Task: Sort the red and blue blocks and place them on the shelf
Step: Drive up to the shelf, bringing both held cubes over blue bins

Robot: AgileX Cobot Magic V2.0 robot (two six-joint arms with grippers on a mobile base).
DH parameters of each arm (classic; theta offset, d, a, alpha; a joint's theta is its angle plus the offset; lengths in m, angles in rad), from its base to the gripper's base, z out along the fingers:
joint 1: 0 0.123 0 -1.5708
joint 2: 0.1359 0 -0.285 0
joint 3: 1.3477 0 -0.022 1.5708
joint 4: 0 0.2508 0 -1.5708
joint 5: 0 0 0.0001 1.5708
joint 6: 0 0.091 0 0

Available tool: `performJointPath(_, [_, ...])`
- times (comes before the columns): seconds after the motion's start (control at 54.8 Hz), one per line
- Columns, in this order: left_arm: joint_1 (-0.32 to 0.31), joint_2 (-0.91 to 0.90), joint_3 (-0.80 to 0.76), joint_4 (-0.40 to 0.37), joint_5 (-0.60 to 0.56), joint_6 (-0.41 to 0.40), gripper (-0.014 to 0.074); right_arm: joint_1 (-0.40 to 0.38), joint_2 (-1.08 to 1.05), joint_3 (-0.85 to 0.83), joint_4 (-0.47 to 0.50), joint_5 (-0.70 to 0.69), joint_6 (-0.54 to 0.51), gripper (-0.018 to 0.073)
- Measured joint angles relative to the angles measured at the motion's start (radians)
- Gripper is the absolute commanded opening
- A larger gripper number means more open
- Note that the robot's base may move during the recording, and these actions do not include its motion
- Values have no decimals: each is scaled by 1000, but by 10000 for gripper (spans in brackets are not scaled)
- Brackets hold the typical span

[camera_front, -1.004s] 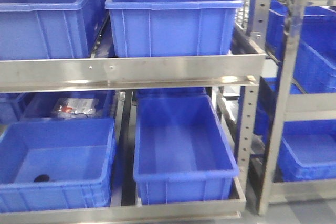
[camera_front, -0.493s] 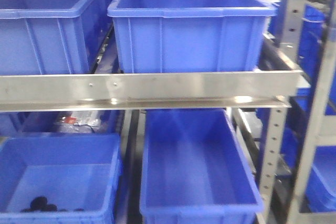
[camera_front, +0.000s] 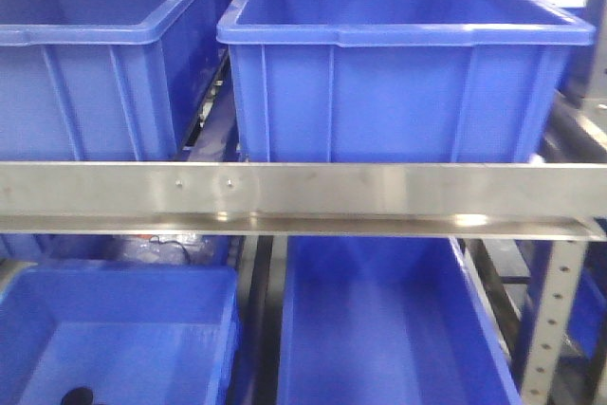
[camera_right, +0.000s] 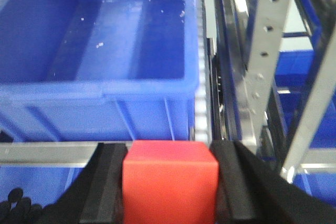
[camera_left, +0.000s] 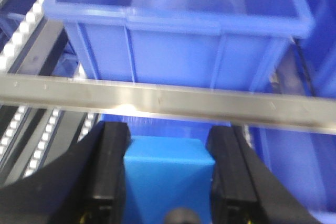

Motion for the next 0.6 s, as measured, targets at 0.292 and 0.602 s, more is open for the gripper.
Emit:
performJointPath(0.292, [0,0,0,0,0,0,80,0,0,0,0,0,0,58])
performJointPath(0.602, [0,0,0,0,0,0,80,0,0,0,0,0,0,58])
